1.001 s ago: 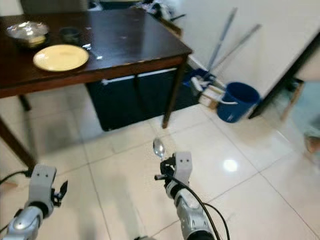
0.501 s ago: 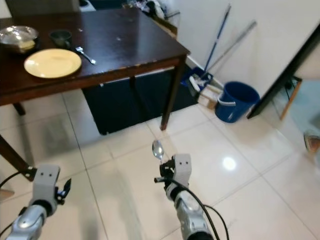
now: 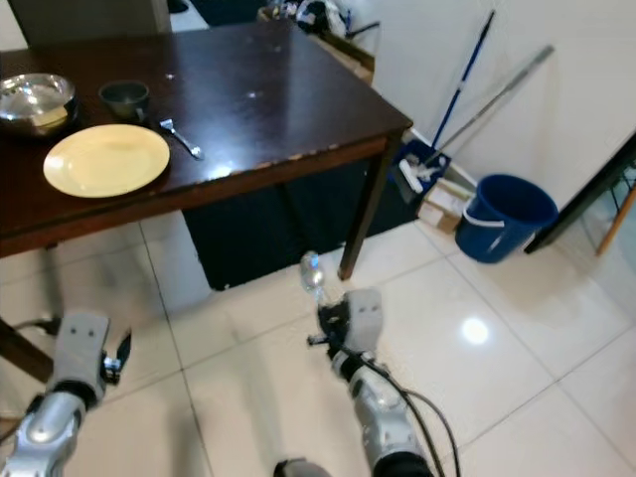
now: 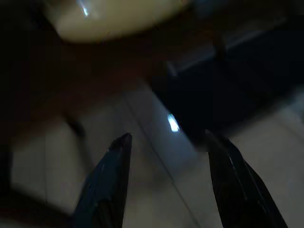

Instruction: Setting the table

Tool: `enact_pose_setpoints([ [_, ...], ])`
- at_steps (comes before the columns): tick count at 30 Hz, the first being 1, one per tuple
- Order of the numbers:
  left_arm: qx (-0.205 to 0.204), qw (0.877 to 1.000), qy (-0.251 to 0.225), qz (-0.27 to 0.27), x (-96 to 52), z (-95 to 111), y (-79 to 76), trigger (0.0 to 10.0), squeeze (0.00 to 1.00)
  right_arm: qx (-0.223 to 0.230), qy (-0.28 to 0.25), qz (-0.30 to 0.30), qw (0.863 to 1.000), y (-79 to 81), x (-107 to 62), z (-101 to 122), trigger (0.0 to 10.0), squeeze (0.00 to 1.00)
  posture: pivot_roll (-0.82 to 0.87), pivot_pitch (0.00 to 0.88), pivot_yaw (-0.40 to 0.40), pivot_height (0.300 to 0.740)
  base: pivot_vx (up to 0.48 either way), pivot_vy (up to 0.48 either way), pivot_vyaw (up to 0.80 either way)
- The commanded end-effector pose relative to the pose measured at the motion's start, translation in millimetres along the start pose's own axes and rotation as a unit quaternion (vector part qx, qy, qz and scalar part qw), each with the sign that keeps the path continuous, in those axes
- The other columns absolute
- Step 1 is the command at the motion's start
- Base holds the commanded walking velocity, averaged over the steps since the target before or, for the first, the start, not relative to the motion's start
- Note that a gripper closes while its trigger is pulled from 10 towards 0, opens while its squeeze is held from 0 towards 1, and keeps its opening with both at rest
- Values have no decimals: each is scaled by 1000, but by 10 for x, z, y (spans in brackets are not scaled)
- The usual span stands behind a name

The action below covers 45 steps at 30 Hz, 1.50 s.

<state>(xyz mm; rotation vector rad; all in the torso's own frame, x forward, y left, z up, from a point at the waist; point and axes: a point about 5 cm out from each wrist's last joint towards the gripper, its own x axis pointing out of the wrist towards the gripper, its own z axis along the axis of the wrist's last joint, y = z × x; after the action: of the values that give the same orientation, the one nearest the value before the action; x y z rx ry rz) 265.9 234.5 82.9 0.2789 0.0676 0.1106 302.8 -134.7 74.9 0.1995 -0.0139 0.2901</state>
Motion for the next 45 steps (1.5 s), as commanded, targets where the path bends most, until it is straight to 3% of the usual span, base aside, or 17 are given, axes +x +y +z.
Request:
enact_pose_setpoints([
  [1, 1, 1000, -23, 15, 47, 163, 105, 10000, 43, -1, -18, 7, 1000, 15, 37, 125, 10000, 0, -68, 44, -5, 740, 480, 0, 0],
  [2, 0, 998, -52, 18, 107, 343, 143, 10000, 39, -9, -41, 15, 999, 21, 85, 273, 10000, 0, -68, 42, -3, 740, 472, 0, 0],
  [3, 0, 998, -52, 18, 107, 343, 143, 10000, 39, -9, -41, 15, 999, 21, 85, 273, 10000, 0, -68, 42, -3, 740, 472, 0, 0],
  [6, -8, 994, -107, 12, 218, 703, 166, 10000, 35, -29, -81, 60, 995, 85, 194, 592, 10000, 0, -70, 40, 4, 740, 480, 0, 0],
  [11, -22, 991, -129, 19, 161, 886, 183, 10000, 35, -32, -79, 123, 989, 234, 201, 711, 10000, 0, -67, 42, 5, 740, 474, 0, 0],
  [22, -22, 995, -100, 20, 85, 811, 194, 10000, 31, -28, -61, 115, 991, 226, 176, 687, 10000, 0, -54, 44, 5, 740, 463, 0, 0],
  [36, -21, 995, -94, 26, 25, 880, 231, 10000, 16, -2, -14, 188, 982, 336, 226, 676, 10000, 0, -38, 54, -5, 740, 444, 0, 0],
  [40, -11, 996, -77, -45, -41, 958, 284, 10000, 0, -4, 22, 209, 978, 361, 237, 628, 10000, 0, -27, 63, -10, 740, 63, 0, 0],
  [41, -1, 994, -70, -89, -91, 985, 279, 10000, 0, -14, 30, 209, 977, 358, 240, 613, 10000, 0, -20, 67, -11, 740, 0, 0, 0],
  [43, 10, 980, -57, -189, -243, 1067, 269, 10000, 0, -29, 54, 202, 977, 334, 248, 567, 10000, 0, -20, 67, -11, 740, 0, 0, 0],
  [44, 31, 968, -54, -244, -347, 1152, 287, 10000, 0, -38, 52, 198, 978, 318, 257, 563, 10000, 0, -20, 67, -11, 740, 0, 0, 0],
  [45, 31, 968, -54, -244, -347, 1152, 287, 10000, 0, -38, 52, 198, 978, 318, 257, 563, 10000, 0, -20, 67, -11, 740, 0, 0, 0],
])
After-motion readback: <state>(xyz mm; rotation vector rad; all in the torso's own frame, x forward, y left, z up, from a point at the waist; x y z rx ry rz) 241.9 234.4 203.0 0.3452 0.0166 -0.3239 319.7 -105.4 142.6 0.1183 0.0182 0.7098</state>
